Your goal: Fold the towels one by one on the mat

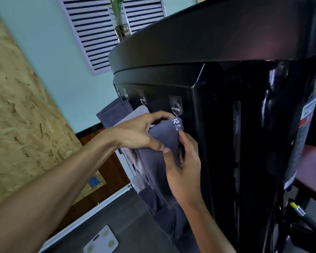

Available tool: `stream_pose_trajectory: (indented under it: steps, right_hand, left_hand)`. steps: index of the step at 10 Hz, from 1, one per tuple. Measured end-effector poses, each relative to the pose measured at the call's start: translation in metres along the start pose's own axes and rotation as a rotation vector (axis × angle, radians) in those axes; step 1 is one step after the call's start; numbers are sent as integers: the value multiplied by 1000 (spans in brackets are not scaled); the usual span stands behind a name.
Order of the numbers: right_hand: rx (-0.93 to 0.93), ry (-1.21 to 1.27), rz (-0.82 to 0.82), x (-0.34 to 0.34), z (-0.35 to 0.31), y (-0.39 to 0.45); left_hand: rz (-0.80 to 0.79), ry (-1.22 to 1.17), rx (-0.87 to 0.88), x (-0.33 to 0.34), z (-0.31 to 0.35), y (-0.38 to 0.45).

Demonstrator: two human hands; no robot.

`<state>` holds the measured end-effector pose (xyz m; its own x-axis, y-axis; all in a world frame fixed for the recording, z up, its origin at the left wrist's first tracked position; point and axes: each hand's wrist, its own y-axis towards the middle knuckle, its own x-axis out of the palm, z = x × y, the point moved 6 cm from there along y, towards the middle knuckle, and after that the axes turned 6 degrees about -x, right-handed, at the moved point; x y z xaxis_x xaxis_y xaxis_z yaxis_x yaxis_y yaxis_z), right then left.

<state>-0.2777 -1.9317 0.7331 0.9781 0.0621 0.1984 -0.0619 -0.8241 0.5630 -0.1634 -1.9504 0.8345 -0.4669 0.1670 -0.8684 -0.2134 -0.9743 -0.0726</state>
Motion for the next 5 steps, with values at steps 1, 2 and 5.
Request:
stream_pose_trajectory:
  steps: [1, 2, 5]
  right_hand:
    - [45, 69, 8, 2, 3, 0]
    - [25, -16, -21, 7, 2, -3]
    - [-14, -76, 61, -32, -27, 7]
  left_hand:
    - [-63, -42, -31, 4, -5, 1]
    - [-68, -14, -51, 5, -6, 3]
    - [517, 266, 71, -16, 28, -55]
